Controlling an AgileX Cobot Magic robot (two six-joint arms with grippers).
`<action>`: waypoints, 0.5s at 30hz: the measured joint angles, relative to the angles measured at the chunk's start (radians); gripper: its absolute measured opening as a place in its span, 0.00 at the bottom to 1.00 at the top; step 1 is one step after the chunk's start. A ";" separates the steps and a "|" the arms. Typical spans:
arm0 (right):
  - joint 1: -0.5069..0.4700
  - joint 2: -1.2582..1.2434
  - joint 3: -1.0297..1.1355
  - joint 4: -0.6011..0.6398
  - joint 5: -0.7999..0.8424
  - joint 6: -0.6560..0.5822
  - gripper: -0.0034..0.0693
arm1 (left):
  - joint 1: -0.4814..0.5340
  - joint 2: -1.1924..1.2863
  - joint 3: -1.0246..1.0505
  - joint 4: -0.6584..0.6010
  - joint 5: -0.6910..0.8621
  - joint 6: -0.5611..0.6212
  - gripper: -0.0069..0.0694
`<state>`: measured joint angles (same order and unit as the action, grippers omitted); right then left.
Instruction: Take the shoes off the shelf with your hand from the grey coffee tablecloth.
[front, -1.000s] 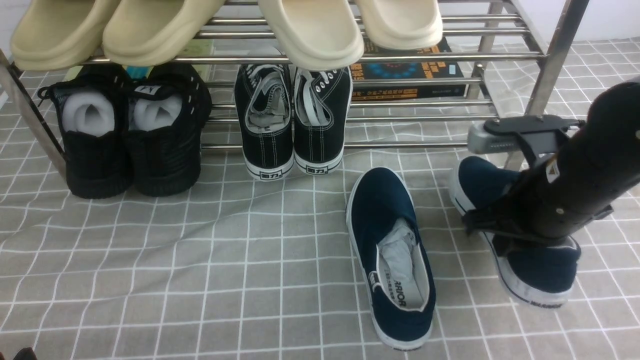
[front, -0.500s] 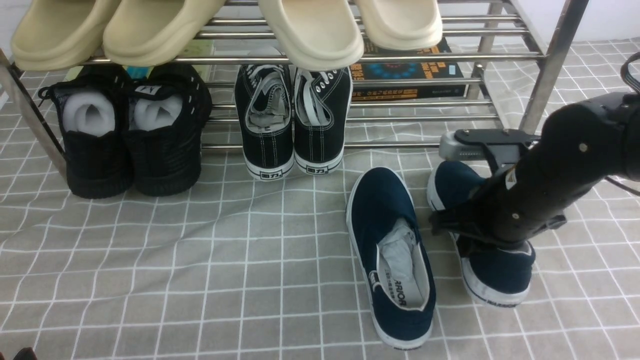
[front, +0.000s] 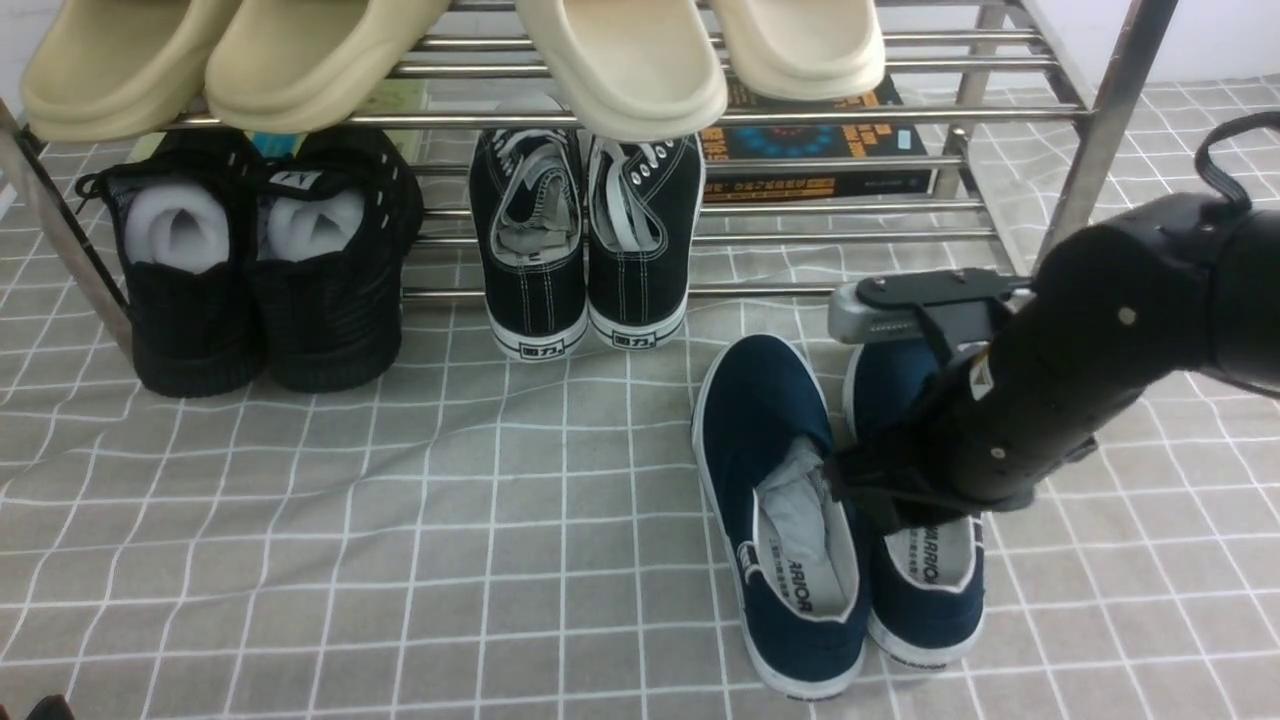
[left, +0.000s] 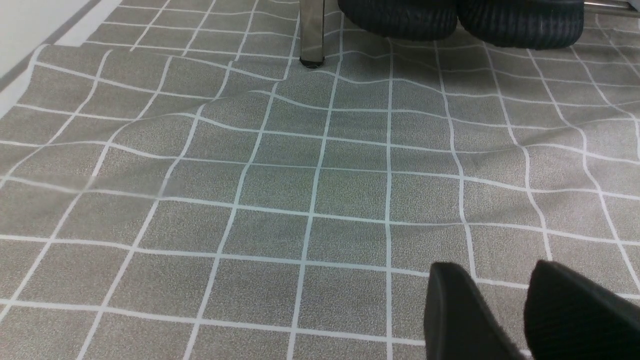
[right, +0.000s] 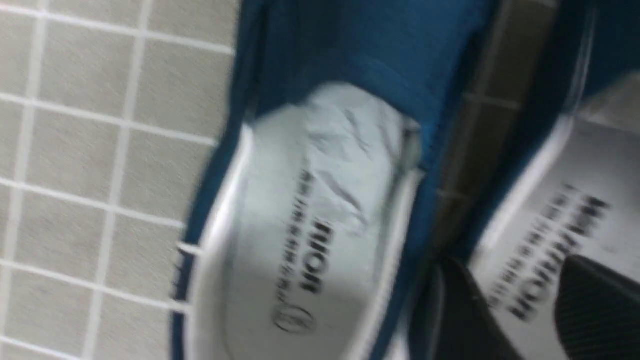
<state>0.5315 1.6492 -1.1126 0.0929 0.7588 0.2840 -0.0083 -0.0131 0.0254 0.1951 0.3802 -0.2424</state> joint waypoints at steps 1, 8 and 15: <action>0.000 -0.004 -0.005 -0.012 0.020 -0.001 0.50 | 0.000 0.000 0.000 0.000 0.000 0.000 0.41; 0.000 -0.107 -0.129 -0.130 0.311 -0.062 0.43 | 0.000 0.000 0.000 0.001 0.000 0.000 0.41; 0.000 -0.508 -0.025 -0.132 0.374 -0.099 0.03 | 0.000 0.000 0.000 0.001 0.000 0.000 0.41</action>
<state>0.5315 1.1412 -1.1378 -0.0386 1.1327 0.1850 -0.0083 -0.0131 0.0254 0.1960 0.3802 -0.2424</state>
